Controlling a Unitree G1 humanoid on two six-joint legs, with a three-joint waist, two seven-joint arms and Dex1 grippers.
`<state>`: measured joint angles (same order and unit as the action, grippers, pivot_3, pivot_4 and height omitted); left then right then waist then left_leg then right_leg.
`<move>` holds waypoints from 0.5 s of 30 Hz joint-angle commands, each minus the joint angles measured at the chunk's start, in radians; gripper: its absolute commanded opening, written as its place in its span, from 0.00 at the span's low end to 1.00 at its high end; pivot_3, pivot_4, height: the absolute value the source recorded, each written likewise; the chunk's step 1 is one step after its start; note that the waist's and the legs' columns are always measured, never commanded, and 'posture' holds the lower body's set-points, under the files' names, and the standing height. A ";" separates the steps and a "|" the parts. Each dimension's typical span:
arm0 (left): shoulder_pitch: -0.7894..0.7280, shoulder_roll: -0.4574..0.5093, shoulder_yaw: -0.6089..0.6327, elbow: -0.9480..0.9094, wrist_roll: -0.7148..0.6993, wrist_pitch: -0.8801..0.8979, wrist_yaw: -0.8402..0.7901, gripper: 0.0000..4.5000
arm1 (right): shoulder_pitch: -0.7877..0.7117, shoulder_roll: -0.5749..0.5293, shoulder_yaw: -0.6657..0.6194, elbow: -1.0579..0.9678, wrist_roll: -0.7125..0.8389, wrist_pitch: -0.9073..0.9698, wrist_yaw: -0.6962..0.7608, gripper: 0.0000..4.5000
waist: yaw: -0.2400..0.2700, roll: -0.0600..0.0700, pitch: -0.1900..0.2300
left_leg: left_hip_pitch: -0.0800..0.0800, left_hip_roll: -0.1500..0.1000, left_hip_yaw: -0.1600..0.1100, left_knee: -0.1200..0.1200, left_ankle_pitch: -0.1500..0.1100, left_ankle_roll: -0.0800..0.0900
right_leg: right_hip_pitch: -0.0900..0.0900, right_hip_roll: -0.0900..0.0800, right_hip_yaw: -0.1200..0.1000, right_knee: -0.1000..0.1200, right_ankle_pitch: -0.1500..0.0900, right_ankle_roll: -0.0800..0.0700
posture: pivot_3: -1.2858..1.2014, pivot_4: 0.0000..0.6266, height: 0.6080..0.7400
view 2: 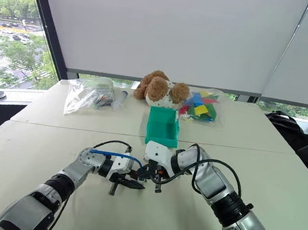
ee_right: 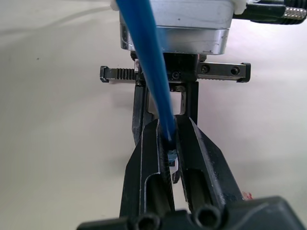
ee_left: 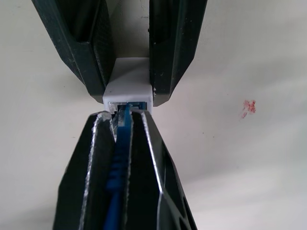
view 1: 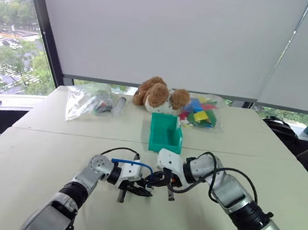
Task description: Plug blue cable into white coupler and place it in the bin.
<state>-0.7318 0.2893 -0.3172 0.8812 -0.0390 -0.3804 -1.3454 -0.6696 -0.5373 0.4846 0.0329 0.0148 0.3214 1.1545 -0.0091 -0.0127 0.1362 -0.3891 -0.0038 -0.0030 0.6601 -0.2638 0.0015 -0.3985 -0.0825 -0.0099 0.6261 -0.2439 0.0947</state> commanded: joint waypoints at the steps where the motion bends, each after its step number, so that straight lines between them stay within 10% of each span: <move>1: 0.017 -0.004 -0.007 -0.044 0.017 -0.004 -0.008 0.08 | 0.078 0.014 0.075 0.145 -0.074 0.055 -0.025 0.00 | -0.003 0.000 -0.003 | 0.001 0.000 0.000 -0.001 0.000 0.000 | 0.000 0.000 0.000 0.000 0.000 0.000 | 0.52 0.24 1.00; 15: 0.051 0.002 0.007 -0.115 0.003 0.044 -0.045 0.08 | 0.074 0.080 0.105 0.344 -0.147 -0.098 -0.037 0.00 | -0.012 0.000 -0.012 | 0.018 0.006 -0.001 -0.017 -0.001 0.001 | 0.009 0.003 0.000 -0.006 -0.005 -0.008 | 0.52 0.24 1.00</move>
<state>-0.6796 0.3067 -0.2868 0.8303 -0.0396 -0.3135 -1.3545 -0.6571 -0.4473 0.4645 0.1783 0.0155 0.1894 1.1460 -0.0211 -0.0126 0.1243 -0.3707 0.0018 -0.0043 0.6432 -0.2644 0.0021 -0.3898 -0.0795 -0.0098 0.6197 -0.2488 0.0865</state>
